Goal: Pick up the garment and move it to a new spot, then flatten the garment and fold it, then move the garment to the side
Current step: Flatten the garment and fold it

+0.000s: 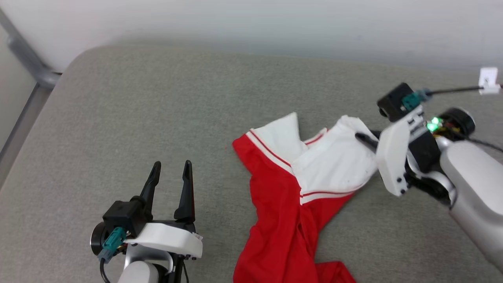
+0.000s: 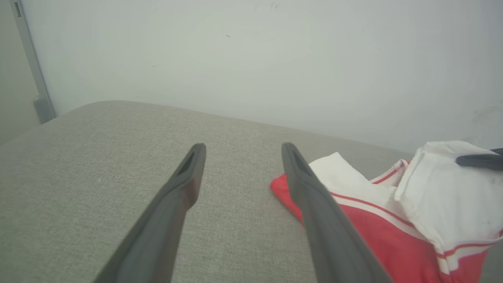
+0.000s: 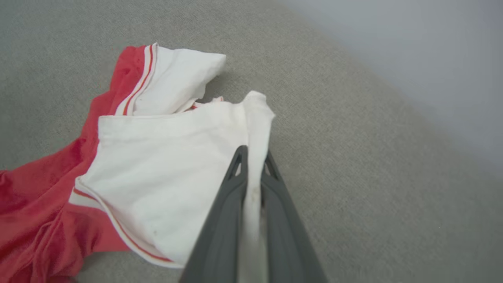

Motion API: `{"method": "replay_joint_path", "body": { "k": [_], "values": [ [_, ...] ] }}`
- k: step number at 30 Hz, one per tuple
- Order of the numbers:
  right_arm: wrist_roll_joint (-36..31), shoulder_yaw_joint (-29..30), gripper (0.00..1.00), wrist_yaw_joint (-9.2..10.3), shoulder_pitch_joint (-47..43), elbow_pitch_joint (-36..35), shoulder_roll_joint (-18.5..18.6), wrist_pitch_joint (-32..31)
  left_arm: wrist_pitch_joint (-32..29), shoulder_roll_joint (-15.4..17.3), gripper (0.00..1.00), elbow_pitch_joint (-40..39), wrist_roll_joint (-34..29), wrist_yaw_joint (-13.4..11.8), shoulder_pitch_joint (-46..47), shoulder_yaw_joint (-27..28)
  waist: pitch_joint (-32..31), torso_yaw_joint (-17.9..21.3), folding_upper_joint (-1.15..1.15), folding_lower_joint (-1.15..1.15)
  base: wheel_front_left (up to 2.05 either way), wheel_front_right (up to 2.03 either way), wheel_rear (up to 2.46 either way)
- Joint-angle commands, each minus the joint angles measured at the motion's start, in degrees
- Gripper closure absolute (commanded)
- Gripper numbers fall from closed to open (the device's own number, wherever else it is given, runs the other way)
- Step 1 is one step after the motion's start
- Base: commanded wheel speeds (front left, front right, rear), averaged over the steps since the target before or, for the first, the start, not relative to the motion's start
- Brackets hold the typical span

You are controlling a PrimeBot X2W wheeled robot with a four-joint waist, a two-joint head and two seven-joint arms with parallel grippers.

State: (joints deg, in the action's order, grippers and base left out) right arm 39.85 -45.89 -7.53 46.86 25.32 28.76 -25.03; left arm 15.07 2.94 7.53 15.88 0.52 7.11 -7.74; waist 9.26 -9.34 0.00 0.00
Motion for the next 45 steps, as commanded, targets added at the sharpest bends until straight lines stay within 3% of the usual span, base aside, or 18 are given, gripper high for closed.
{"method": "replay_joint_path", "body": {
  "k": [1, 6, 15, 16, 17, 26, 30, 38, 45],
  "values": [
    [0.2, 1.3, 1.0, 0.08, -3.6, -1.1, 1.2, 1.1, 0.1, -0.1, 0.0, 0.3, 0.3, 0.1, -0.9, 0.2, -1.8, 2.1, 0.0, 0.0, 0.0, 0.0, 0.0],
    [0.1, 7.7, 1.0, 0.07, -14.5, -2.6, 3.4, 2.3, 0.1, 0.0, 0.0, 1.9, 0.5, 0.1, -2.1, 0.9, -3.4, 4.7, 0.0, 0.0, 0.0, 0.0, 0.0],
    [-2.1, 21.3, 1.0, 0.07, -36.0, 0.5, -1.8, 3.6, -0.2, 0.8, 0.0, 4.2, 1.2, 0.1, -3.3, 1.3, -4.7, 6.9, 0.0, 0.0, 0.0, 0.0, 0.0],
    [-2.4, 23.0, 0.58, 0.07, -37.8, 0.6, -2.9, 4.2, -0.2, 0.8, 0.0, 4.3, 1.3, 0.1, -3.3, 1.3, -4.8, 7.0, 0.0, 0.0, 0.0, 0.0, 0.0],
    [-3.2, 24.6, 0.02, 0.08, -39.2, 0.4, -4.0, 5.1, -0.4, 0.9, 0.0, 4.5, 1.4, 0.1, -3.4, 1.3, -4.9, 7.2, 0.0, 0.0, 0.0, 0.0, 0.0],
    [-15.4, 40.1, 0.0, 0.06, -45.9, -8.5, -13.7, 22.1, -1.1, 1.6, 0.0, 4.8, 1.9, -0.6, -4.5, 1.5, -6.5, 8.4, 0.0, 0.0, 0.0, 0.0, 0.0],
    [-21.4, 44.7, 0.0, 0.06, -47.8, -14.3, -17.6, 26.7, -1.4, 2.1, 0.0, 4.6, 2.0, -0.7, -4.4, 1.5, -7.3, 9.1, 0.0, 0.0, 0.0, 0.0, 0.0],
    [-29.0, 46.9, 0.0, 0.05, -51.1, -24.6, -22.0, 27.8, -2.3, 3.1, 0.0, 4.0, 1.8, -0.9, -4.2, 1.2, -8.6, 10.8, 0.0, 0.0, 0.0, 0.0, 0.0],
    [-30.8, 46.5, 0.0, 0.06, -53.9, -32.0, -24.0, 24.9, -6.7, 3.5, 0.0, 3.4, 0.4, -0.4, -1.8, -1.7, -8.6, 13.0, 0.0, 0.0, 0.0, 0.0, 0.0]
  ]
}}
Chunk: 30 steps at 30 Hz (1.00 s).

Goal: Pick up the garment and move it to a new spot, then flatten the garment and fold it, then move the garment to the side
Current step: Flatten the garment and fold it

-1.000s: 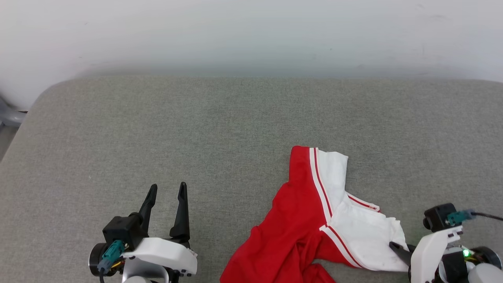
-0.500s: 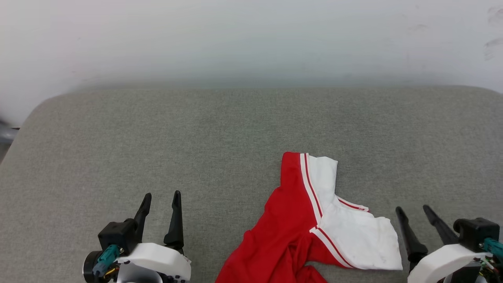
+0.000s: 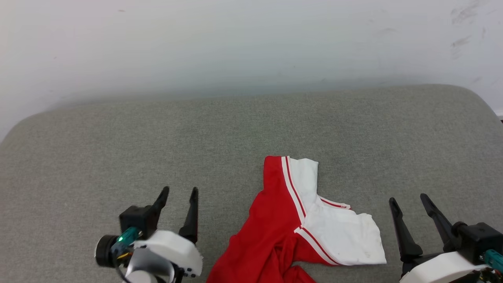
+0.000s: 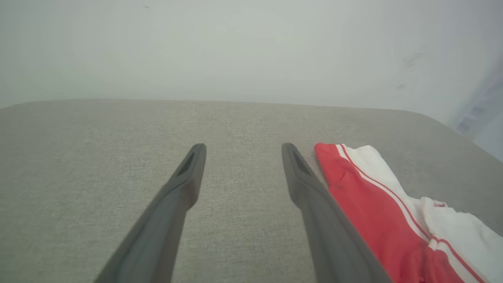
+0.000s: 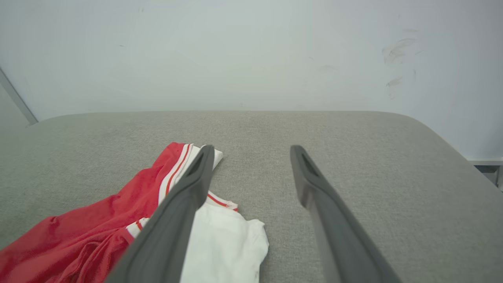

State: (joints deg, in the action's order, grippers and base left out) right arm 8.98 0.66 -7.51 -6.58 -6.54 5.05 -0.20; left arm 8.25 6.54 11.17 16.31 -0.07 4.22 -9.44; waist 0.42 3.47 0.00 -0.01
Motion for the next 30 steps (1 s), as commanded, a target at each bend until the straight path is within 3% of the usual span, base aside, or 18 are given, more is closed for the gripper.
{"method": "replay_joint_path", "body": {
  "k": [1, 6, 14, 30],
  "values": [
    [0.0, 0.1, 0.0, 0.03, -0.6, -0.8, -0.4, -0.4, -1.1, -0.2, 0.0, -0.2, -0.3, 0.6, 2.0, -1.0, 0.6, 0.5, 0.0, 0.01, 0.0, 0.0, 0.0],
    [-0.3, 0.7, 0.0, 0.04, -0.5, -2.6, -0.9, -2.4, -8.1, -1.5, 0.0, 1.6, -1.0, 3.4, 9.9, -6.9, 3.0, 2.0, 0.0, 0.01, 0.0, 0.0, 0.0],
    [-0.5, 0.4, 0.0, 0.03, 2.6, -3.4, -1.1, -2.9, -18.6, -3.3, 0.0, 8.1, 0.7, 5.0, 24.4, -14.6, 8.5, 5.9, 0.0, 0.01, 0.0, 0.0, 0.0],
    [1.9, -1.6, 0.0, 0.04, 8.1, 1.5, -1.8, 0.4, -37.0, -3.7, 0.0, 30.2, 11.3, 3.4, 45.1, -28.6, 17.1, 12.6, 0.0, 0.01, 0.0, 0.0, 0.0]
  ]
}}
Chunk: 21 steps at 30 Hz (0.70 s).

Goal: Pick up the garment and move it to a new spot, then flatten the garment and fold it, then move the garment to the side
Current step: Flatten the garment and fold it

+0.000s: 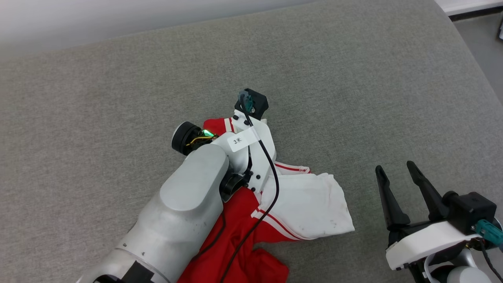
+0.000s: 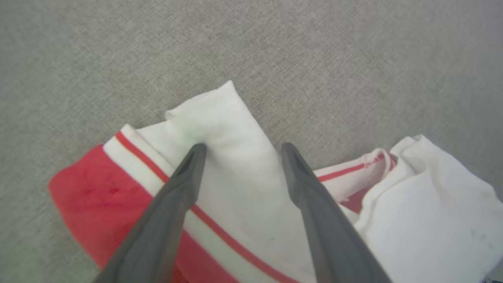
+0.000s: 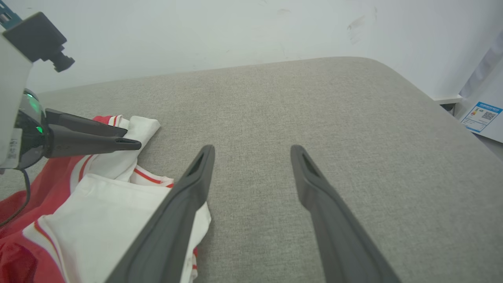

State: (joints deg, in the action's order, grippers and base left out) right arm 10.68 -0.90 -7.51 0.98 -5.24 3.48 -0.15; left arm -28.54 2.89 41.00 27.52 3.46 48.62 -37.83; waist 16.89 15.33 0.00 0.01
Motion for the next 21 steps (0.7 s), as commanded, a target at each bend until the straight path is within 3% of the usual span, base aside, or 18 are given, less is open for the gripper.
{"method": "replay_joint_path", "body": {
  "k": [1, 6, 7, 8, 9, 14, 21],
  "values": [
    [0.4, -0.2, 0.0, 0.04, 0.8, 0.6, -0.3, 0.6, -1.1, 0.0, 0.0, 1.8, 0.9, -0.1, 1.1, -0.9, 0.8, 1.0, 0.0, -0.01, 0.0, 0.0, 0.0],
    [1.4, -0.8, 0.0, 0.03, 1.8, 2.4, -0.5, 1.4, -5.1, 0.0, 0.0, 8.9, 3.6, 0.0, 1.7, -4.5, 1.1, 2.0, 0.0, -0.01, 0.0, 0.0, 0.0],
    [1.5, -0.9, 0.0, 0.04, 1.8, 2.7, -0.5, 1.5, -5.6, 0.1, 0.3, 10.0, 4.3, -0.3, 1.6, -5.1, 1.2, 2.1, 0.0, -0.01, 0.0, 0.0, 0.0],
    [1.5, -1.0, 0.0, 0.04, 2.0, 2.9, -0.5, 1.6, -6.1, 0.1, 0.81, 10.9, 4.8, -0.4, 1.7, -5.7, 1.2, 2.2, 0.0, -0.01, 0.0, 0.0, 0.0],
    [1.7, -0.9, 0.0, 0.04, 2.1, 3.1, -0.5, 1.7, -5.5, 0.1, 1.0, 11.4, 5.0, -0.6, 1.7, -6.2, 1.2, 2.2, 0.0, -0.01, 0.0, 0.0, 0.0],
    [2.0, 0.2, 0.0, 0.04, 2.0, 3.9, -0.6, 2.0, 1.5, 0.0, 1.0, 11.1, 5.3, -1.1, 4.5, -7.7, 0.9, 0.9, 0.0, -0.01, 0.0, 0.0, 0.0],
    [1.6, 1.8, 0.0, 0.04, 0.7, 3.8, -0.6, 0.9, 11.1, 0.1, 1.0, 6.6, 5.3, -0.5, 7.9, -7.6, -1.6, -4.1, 0.0, -0.01, 0.0, 0.0, 0.0]
  ]
}}
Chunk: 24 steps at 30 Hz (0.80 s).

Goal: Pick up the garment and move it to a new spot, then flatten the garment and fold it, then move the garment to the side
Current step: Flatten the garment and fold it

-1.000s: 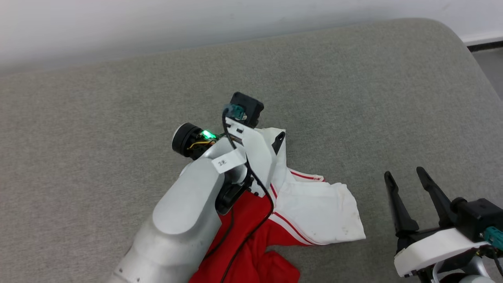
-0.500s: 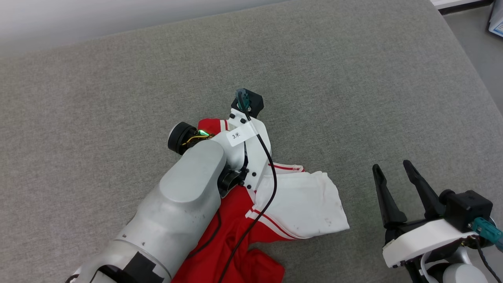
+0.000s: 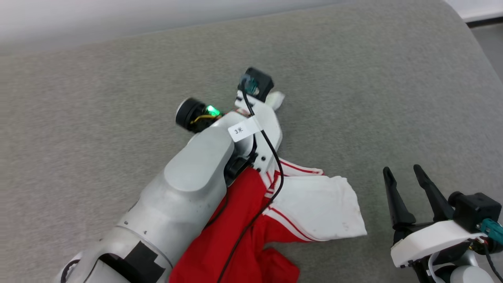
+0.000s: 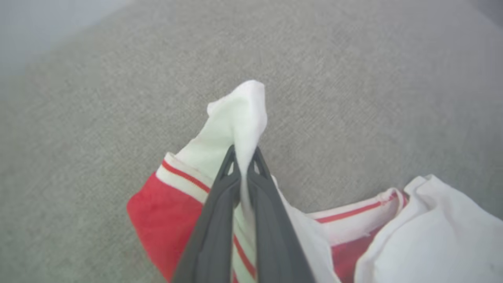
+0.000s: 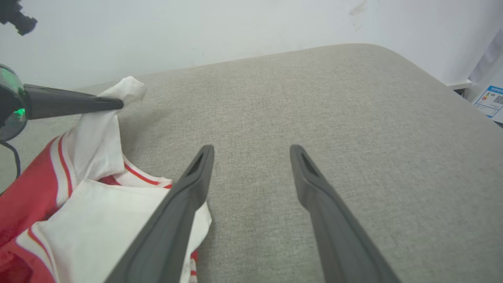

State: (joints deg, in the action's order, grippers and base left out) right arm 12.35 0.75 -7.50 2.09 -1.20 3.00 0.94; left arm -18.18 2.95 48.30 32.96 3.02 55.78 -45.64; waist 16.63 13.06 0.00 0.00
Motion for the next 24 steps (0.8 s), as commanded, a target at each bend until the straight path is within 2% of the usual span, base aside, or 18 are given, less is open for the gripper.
{"method": "replay_joint_path", "body": {
  "k": [1, 5, 9, 14, 15, 19, 24],
  "values": [
    [-0.1, 0.4, 0.0, 0.02, -0.6, -0.3, -0.1, -0.4, 1.8, 0.3, 1.0, -1.7, 0.2, 0.1, 0.6, 0.7, -1.8, -2.6, 0.0, 0.0, 0.0, 0.0, 0.0],
    [-0.6, 1.6, 0.0, 0.02, -1.5, -1.1, -0.1, -1.5, 4.8, 2.9, 1.0, -7.3, 0.7, -0.6, -1.7, 2.0, -3.9, -5.7, 0.0, 0.0, 0.0, 0.0, 0.0],
    [-1.0, 2.1, 0.0, 0.02, -2.8, -1.9, -0.1, -2.5, 5.9, 7.3, 1.0, -15.3, 2.3, -2.9, -6.8, 4.2, -5.7, -8.3, 0.0, 0.0, 0.0, 0.0, 0.0],
    [-1.3, 2.4, 0.0, 0.02, -4.3, -3.1, -0.1, -3.9, 5.6, 14.4, 1.0, -26.4, 4.7, -8.2, -17.4, 7.8, -7.4, -10.7, 0.0, 0.0, 0.0, 0.0, 0.0],
    [-1.3, 2.4, 0.0, 0.02, -4.3, -3.1, -0.1, -3.9, 5.6, 14.4, 1.0, -26.4, 4.7, -8.2, -17.4, 7.8, -7.4, -10.7, 0.0, 0.0, 0.0, 0.0, 0.0],
    [-1.4, 2.7, 0.0, 0.02, -5.0, -3.8, -0.1, -4.9, 5.7, 19.2, 1.0, -33.2, 7.8, -13.5, -27.6, 11.7, -8.6, -11.8, 0.0, 0.0, 0.0, 0.0, 0.0],
    [-1.6, 2.6, 0.0, 0.02, -6.0, -4.6, -0.1, -6.1, 7.6, 21.5, 1.0, -37.3, 12.6, -18.6, -40.2, 16.5, -10.0, -12.6, 0.0, 0.0, 0.0, 0.0, 0.0]
  ]
}}
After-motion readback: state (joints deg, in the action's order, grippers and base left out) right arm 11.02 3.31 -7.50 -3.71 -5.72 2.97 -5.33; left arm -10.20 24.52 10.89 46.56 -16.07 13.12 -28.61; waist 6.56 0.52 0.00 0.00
